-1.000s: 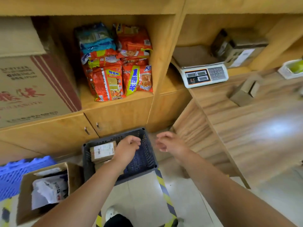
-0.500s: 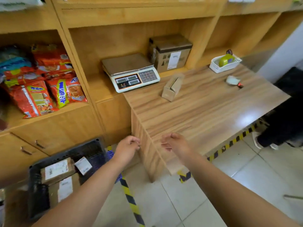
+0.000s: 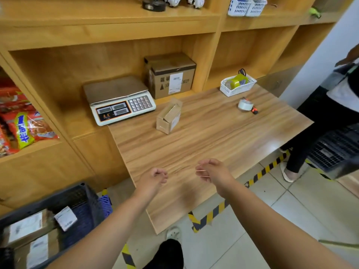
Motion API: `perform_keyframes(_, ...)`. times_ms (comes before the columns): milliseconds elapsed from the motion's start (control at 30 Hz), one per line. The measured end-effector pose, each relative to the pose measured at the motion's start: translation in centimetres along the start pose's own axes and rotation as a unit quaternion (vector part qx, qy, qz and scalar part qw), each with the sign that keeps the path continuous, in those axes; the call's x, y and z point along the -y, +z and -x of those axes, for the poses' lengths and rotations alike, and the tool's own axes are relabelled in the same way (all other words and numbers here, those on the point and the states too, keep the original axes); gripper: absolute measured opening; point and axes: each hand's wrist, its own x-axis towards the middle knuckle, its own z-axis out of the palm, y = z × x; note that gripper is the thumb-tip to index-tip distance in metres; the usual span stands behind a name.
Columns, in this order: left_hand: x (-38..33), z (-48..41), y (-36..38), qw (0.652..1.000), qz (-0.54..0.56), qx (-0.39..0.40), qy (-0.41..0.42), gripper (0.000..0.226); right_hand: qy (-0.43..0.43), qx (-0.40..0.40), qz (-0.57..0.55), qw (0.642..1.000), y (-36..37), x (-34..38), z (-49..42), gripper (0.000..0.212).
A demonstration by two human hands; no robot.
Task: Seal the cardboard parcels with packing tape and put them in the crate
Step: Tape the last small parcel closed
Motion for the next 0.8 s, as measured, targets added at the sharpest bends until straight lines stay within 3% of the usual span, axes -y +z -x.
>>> perform_keyframes(433, -8.9, -13.1, 6.6, 0.995, 0.008, -0.098, 0.029, 0.016, -0.004, 0.006, 0.038, 0.999, -7.1, 8.1, -12.5, 0.005)
perform_keyframes(700, -11.7, -20.4, 6.8, 0.976, -0.125, -0.174, 0.042, 0.033, 0.011, 0.058, 0.049, 0.997, -7.2, 10.8, -18.6, 0.010)
perform_keyframes(800, -12.2, -22.3, 6.3, 0.955, -0.232, -0.175, 0.061, 0.034, 0.019, 0.073, 0.056, 0.996, -7.0, 11.2, -20.8, 0.011)
